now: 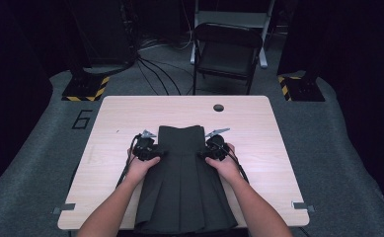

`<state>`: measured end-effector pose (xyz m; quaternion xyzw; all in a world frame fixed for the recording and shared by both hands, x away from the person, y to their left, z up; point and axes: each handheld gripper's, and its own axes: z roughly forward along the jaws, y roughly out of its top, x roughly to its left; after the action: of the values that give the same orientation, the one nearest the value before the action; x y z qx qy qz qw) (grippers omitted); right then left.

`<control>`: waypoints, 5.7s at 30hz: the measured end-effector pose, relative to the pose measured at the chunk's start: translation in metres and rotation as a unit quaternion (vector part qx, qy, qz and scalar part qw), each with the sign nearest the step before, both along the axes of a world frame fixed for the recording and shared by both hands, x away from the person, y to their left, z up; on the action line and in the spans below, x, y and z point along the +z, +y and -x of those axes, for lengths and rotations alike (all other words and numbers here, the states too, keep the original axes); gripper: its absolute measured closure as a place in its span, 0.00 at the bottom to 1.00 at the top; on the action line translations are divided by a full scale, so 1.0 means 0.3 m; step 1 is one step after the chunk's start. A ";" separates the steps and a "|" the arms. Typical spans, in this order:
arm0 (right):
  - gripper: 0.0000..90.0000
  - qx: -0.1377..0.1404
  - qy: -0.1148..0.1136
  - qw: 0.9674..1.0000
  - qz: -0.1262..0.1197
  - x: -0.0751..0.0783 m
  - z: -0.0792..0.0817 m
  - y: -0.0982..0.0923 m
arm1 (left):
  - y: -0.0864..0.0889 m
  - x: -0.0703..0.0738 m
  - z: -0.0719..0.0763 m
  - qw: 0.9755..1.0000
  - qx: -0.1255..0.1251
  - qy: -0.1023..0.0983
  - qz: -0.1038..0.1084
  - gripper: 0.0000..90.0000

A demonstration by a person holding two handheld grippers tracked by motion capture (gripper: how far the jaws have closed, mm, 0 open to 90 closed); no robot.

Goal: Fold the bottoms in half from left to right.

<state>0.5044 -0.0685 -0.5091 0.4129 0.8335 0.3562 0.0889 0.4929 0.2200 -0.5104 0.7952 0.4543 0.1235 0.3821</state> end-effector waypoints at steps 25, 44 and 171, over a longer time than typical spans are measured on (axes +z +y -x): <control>0.50 -0.011 -0.012 1.000 0.010 0.004 0.041 -0.019 | -0.011 -0.004 -0.115 0.999 0.053 -0.003 -0.013 0.40; 0.48 -0.001 -0.014 1.000 0.006 -0.008 0.053 -0.024 | -0.018 -0.022 -0.169 0.998 0.068 0.009 -0.002 0.38; 0.49 0.030 -0.033 0.999 -0.021 0.001 0.153 0.015 | -0.104 0.085 0.319 0.984 -0.156 -0.088 0.015 0.95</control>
<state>0.4586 -0.0640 -0.5088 0.3771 0.8346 0.3897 0.0973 0.3971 0.1887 -0.4847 0.8366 0.2910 0.1243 0.4472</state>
